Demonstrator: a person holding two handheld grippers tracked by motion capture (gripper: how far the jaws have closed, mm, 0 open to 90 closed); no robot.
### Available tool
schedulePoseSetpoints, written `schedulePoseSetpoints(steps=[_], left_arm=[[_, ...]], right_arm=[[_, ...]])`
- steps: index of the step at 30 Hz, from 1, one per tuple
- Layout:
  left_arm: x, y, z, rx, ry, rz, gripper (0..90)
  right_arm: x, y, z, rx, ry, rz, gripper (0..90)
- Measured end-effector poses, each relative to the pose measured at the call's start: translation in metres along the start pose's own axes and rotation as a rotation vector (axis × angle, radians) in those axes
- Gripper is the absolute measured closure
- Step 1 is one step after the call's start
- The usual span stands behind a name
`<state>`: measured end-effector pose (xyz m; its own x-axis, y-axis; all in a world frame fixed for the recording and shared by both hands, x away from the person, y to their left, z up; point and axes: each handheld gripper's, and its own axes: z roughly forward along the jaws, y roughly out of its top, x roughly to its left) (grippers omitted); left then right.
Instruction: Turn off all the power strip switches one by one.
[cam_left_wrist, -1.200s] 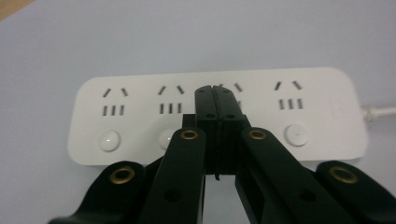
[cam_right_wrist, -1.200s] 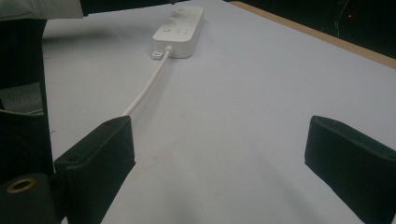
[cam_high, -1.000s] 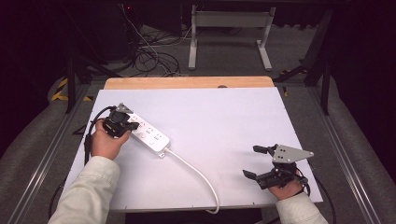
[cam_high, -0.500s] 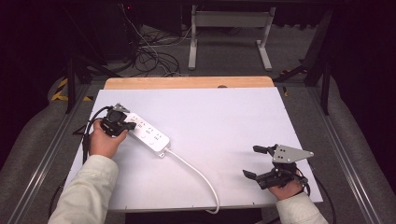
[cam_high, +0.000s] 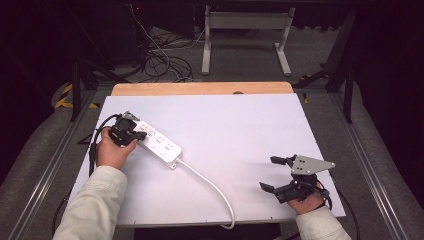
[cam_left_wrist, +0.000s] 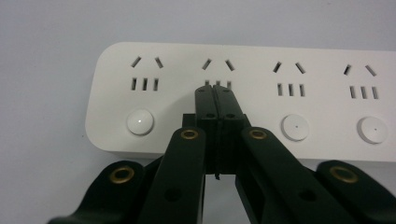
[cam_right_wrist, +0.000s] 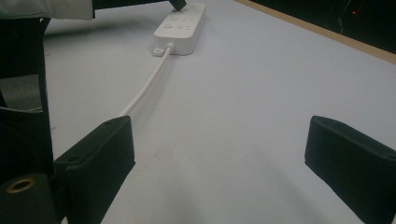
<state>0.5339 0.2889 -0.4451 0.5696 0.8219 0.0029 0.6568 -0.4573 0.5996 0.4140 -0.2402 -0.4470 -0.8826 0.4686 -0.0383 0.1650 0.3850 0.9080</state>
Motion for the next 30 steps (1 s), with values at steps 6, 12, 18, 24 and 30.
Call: schedulePoseSetpoints(steps=[6,12,18,24,30], left_arm=[[0.0013,-0.0001,0.0005,0.0,-0.005,-0.014,90.0],[0.001,-0.0001,0.0006,0.001,-0.003,-0.016,90.0],[0.0006,-0.0003,0.0006,0.003,-0.005,-0.026,90.0],[-0.0033,0.0023,0.0009,0.02,0.021,-0.022,90.0],[-0.0079,0.005,0.0012,0.04,0.054,-0.012,90.0]], right_arm=[[0.0002,0.0,0.0,0.001,0.0,0.0,8.9],[0.0004,0.0,0.0003,0.003,0.003,-0.001,8.8],[0.0007,0.0,0.0005,0.003,0.004,-0.003,8.8],[0.0009,0.0,0.0006,0.004,0.005,-0.002,8.8],[0.0008,-0.0001,0.0012,0.008,0.004,-0.001,8.8]])
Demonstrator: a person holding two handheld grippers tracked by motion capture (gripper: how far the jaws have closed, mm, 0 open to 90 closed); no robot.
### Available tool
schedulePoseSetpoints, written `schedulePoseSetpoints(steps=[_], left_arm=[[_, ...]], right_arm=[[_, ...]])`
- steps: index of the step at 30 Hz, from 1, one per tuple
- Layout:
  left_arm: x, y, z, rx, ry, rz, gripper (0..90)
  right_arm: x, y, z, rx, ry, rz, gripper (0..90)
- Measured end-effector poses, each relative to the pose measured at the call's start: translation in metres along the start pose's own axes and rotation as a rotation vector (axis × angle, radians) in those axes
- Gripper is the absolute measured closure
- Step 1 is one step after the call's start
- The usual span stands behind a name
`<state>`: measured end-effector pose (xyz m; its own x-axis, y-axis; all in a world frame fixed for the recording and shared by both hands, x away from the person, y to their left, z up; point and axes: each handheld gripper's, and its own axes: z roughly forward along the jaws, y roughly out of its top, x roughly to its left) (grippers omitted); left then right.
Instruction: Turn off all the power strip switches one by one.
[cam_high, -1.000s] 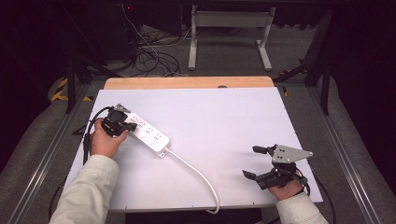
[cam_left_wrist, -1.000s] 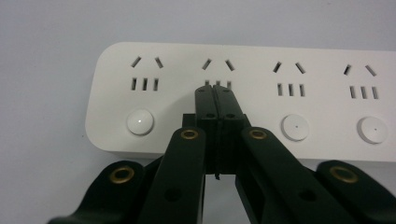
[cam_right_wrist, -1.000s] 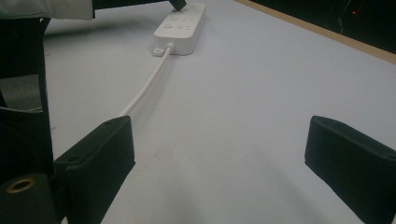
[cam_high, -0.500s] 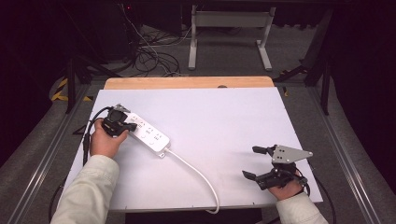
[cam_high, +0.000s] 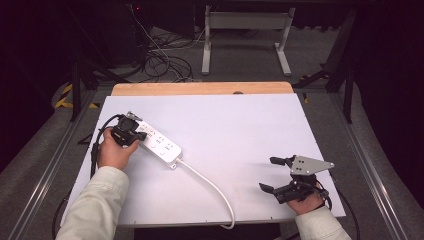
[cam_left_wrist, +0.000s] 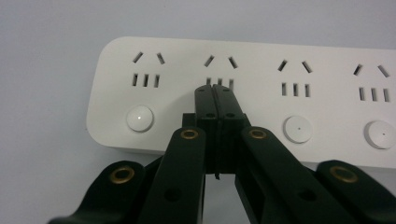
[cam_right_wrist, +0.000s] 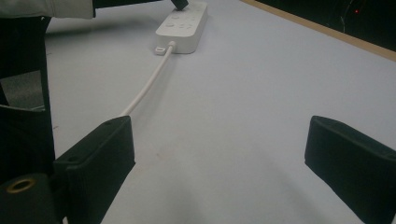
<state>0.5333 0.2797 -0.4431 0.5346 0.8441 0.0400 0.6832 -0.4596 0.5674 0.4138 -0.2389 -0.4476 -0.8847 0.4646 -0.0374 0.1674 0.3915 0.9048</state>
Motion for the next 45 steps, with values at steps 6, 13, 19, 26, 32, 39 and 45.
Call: schedulePoseSetpoints(steps=[6,13,19,26,32,39,45], left_arm=[[-0.002,0.001,0.0,0.005,0.016,0.009,90.0],[-0.005,0.001,0.001,0.015,0.026,0.013,90.0],[-0.004,0.002,-0.001,0.0,0.044,0.006,90.0],[0.009,-0.001,-0.016,-0.116,0.015,-0.054,90.0],[0.01,-0.001,-0.012,-0.101,0.047,-0.045,90.0],[0.023,-0.006,-0.005,-0.099,0.094,-0.079,90.0],[0.027,-0.007,0.0,-0.105,0.093,-0.076,90.0]], right_arm=[[0.0,0.0,0.0,-0.003,-0.001,0.002,8.8],[0.0,0.0,0.0,-0.004,0.001,0.003,8.8],[0.0,0.0,-0.001,-0.008,0.0,0.003,8.8],[-0.001,0.0,0.001,-0.002,0.002,0.005,8.8],[-0.001,0.0,0.001,0.004,0.002,0.004,8.8],[-0.001,-0.001,0.001,0.004,0.003,0.005,8.8],[-0.001,0.0,0.002,0.005,0.006,0.003,8.8]])
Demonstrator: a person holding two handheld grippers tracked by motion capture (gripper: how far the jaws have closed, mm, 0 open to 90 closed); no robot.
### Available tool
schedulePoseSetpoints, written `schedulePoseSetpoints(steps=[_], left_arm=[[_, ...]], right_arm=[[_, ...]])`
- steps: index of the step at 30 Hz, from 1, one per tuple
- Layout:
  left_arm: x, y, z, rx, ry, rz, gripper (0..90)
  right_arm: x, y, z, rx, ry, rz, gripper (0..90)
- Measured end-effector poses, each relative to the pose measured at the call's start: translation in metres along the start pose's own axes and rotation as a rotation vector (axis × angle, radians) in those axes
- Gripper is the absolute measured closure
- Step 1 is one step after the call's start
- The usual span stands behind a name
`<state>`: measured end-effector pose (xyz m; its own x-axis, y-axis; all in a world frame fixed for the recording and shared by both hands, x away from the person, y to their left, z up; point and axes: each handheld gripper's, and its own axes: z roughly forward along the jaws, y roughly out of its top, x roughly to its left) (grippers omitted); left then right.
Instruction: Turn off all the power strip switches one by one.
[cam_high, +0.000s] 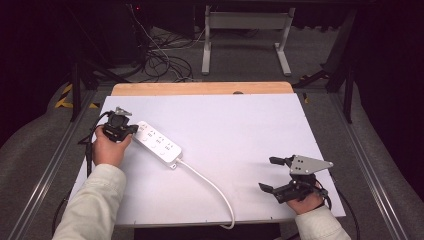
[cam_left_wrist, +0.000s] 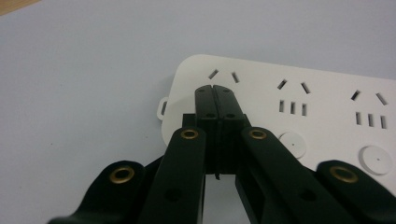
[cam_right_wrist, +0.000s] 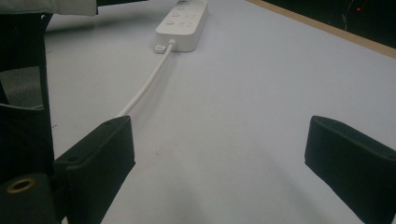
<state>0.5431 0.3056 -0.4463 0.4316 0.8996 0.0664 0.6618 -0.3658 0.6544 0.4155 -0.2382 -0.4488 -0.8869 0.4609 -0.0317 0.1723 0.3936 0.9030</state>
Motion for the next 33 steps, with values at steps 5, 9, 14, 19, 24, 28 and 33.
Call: schedulePoseSetpoints(steps=[5,9,14,19,24,28,33], left_arm=[[-0.002,0.0006,0.0009,0.009,0.011,-0.01,90.0],[-0.0024,0.0009,0.001,0.022,0.019,-0.009,90.0],[-0.0017,-0.0001,0.0011,0.024,0.014,-0.014,90.0],[-0.0024,-0.0001,0.0029,0.031,0.005,-0.006,90.0],[-0.0031,0.0006,0.0033,0.035,0.003,-0.012,90.0],[-0.0009,-0.0005,0.0035,0.026,-0.015,-0.025,90.0],[-0.0023,-0.0015,0.0033,0.022,-0.003,-0.024,90.0]], right_arm=[[-0.0001,0.0,-0.0003,-0.001,0.001,-0.001,8.8],[0.0001,0.0,-0.0005,-0.002,0.001,-0.001,8.8],[0.0003,0.0001,-0.0003,0.0,0.0,-0.001,8.8],[0.0002,0.0,-0.0004,-0.001,0.001,-0.001,8.8],[0.0001,-0.0001,0.0,0.002,0.001,0.0,8.8],[0.0004,-0.0001,-0.0002,0.001,0.001,0.0,8.8],[0.0006,-0.0001,-0.0003,-0.001,0.003,-0.001,8.8]])
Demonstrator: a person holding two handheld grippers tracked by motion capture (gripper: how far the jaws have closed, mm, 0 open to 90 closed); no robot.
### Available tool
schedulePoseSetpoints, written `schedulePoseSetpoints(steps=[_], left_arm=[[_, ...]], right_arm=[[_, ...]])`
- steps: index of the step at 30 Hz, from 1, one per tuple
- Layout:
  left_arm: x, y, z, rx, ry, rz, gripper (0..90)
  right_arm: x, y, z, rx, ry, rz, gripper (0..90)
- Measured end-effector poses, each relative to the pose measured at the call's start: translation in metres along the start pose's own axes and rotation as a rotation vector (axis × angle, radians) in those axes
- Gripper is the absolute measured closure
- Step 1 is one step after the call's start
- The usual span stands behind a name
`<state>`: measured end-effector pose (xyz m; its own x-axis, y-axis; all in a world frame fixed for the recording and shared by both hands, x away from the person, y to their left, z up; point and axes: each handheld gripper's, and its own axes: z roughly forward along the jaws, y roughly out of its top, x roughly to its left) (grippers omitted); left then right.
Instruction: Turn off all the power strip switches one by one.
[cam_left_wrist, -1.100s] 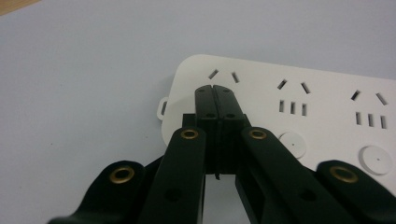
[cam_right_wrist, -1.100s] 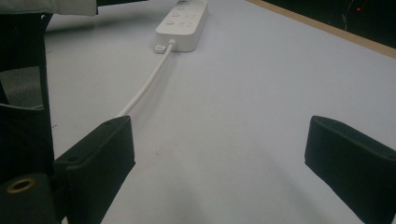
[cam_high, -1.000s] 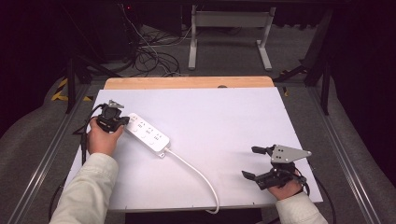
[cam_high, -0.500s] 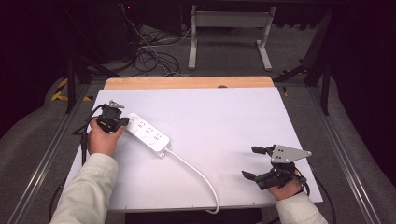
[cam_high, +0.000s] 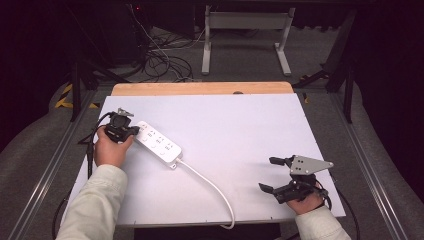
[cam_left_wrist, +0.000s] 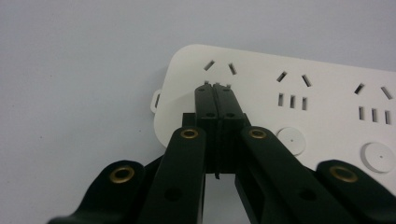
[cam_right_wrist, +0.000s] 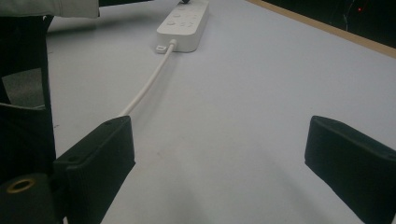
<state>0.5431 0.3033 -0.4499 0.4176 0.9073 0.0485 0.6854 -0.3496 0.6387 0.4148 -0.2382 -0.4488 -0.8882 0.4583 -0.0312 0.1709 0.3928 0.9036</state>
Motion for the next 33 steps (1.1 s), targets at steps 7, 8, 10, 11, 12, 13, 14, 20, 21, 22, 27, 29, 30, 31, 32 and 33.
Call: schedulePoseSetpoints(steps=[7,8,10,11,12,13,14,20,21,22,27,29,30,31,32,33], left_arm=[[0.0,0.0,0.0,-0.002,0.004,0.006,90.0],[0.0,0.0,0.0,-0.002,0.004,0.004,90.0],[0.0,-0.001,0.0,-0.003,0.002,0.004,90.0],[0.0,-0.001,0.001,-0.001,0.004,0.002,90.0],[0.0,-0.001,0.001,0.001,0.002,0.003,90.0],[-0.001,-0.001,0.001,0.003,0.004,0.002,90.0],[-0.001,0.0,0.001,0.006,0.014,0.008,90.0],[-0.011,0.003,-0.008,-0.003,0.048,0.034,90.0],[-0.015,0.004,-0.012,-0.036,0.033,0.042,90.0],[-0.018,0.005,-0.017,-0.056,0.032,0.052,90.0],[-0.027,0.011,-0.039,-0.125,-0.017,0.049,89.9],[-0.032,0.01,-0.043,-0.127,-0.032,0.063,89.7],[-0.033,0.009,-0.046,-0.137,-0.029,0.07,87.6],[-0.036,0.009,-0.049,-0.149,-0.043,0.07,71.5],[-0.037,0.008,-0.053,-0.159,-0.058,0.077,71.5],[-0.039,0.007,-0.058,-0.173,-0.082,0.073,70.0]], right_arm=[[0.001,0.0,0.0,-0.001,0.0,0.0,8.8],[0.001,0.0,0.0,-0.001,0.0,0.0,8.8],[0.001,0.0,0.0,0.001,0.0,-0.001,8.8],[0.001,0.0,0.0,-0.001,0.001,0.0,8.8],[0.001,0.0,0.0,0.0,0.003,-0.001,8.8],[0.001,0.0,0.0,0.0,0.003,-0.001,8.8],[0.001,0.0,0.0,0.0,0.001,-0.002,8.8],[0.0,0.0,-0.002,-0.005,-0.004,-0.003,8.8],[0.0,0.0,-0.002,-0.005,-0.004,-0.003,8.8],[0.0,0.0,-0.002,-0.009,-0.003,0.002,8.8],[-0.001,0.001,0.0,-0.005,0.0,-0.002,8.8],[0.0,0.001,-0.001,-0.008,-0.002,-0.003,8.8],[0.0,0.001,-0.002,-0.008,-0.003,-0.004,8.8],[0.0,0.001,-0.002,-0.011,-0.002,-0.006,8.8],[0.0,0.001,-0.002,-0.011,-0.002,-0.006,8.8],[0.0,0.001,-0.002,-0.011,-0.003,-0.006,8.8]])
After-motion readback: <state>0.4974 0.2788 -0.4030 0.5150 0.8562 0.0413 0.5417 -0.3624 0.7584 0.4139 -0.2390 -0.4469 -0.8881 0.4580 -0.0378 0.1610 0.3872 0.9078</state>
